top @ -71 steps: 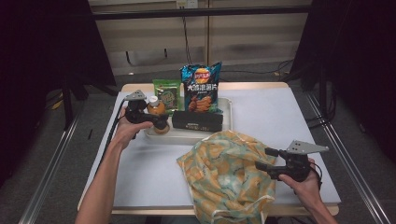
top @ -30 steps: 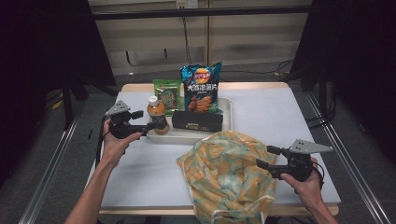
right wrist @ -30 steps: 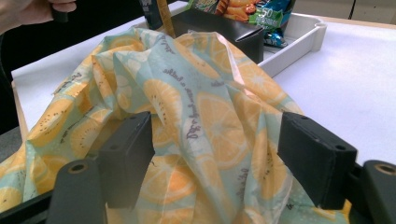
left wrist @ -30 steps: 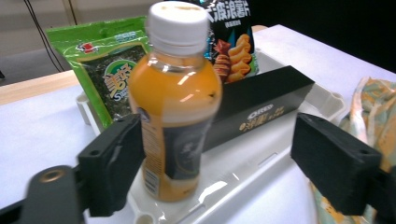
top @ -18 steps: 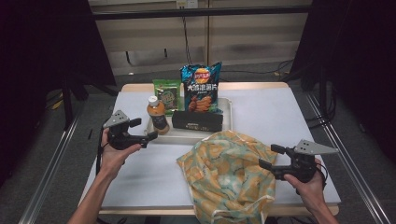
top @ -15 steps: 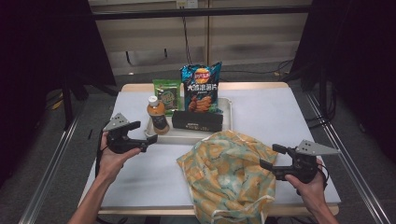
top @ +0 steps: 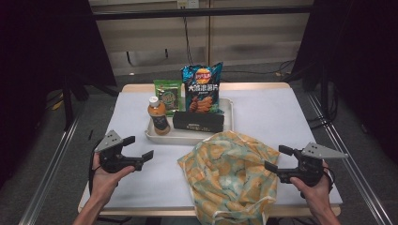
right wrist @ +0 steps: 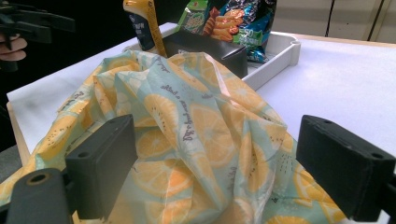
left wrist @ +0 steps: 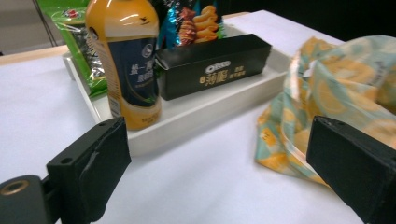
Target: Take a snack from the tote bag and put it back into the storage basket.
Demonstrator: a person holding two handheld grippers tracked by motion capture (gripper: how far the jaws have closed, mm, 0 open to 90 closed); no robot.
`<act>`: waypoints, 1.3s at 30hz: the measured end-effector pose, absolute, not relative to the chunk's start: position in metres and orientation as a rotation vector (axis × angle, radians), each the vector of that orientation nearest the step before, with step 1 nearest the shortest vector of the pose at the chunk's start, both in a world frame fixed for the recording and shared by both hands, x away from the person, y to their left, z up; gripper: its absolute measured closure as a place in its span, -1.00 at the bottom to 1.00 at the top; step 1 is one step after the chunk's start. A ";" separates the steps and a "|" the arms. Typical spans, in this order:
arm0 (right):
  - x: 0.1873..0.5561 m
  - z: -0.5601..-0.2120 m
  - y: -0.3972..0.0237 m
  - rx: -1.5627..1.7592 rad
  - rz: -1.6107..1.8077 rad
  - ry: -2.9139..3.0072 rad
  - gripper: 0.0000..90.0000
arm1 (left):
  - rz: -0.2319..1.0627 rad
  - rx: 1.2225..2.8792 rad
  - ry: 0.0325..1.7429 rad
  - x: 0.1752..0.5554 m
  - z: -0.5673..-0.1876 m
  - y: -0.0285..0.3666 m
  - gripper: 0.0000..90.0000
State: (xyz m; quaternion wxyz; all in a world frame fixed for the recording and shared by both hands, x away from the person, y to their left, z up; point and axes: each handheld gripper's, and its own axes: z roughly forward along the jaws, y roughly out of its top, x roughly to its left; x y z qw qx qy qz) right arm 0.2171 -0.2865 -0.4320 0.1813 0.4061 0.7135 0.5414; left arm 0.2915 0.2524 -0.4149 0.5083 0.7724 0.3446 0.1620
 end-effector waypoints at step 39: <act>0.216 -0.433 -0.285 1.138 1.504 2.007 -0.75 | 0.465 1.848 0.938 0.234 -0.443 0.274 -0.91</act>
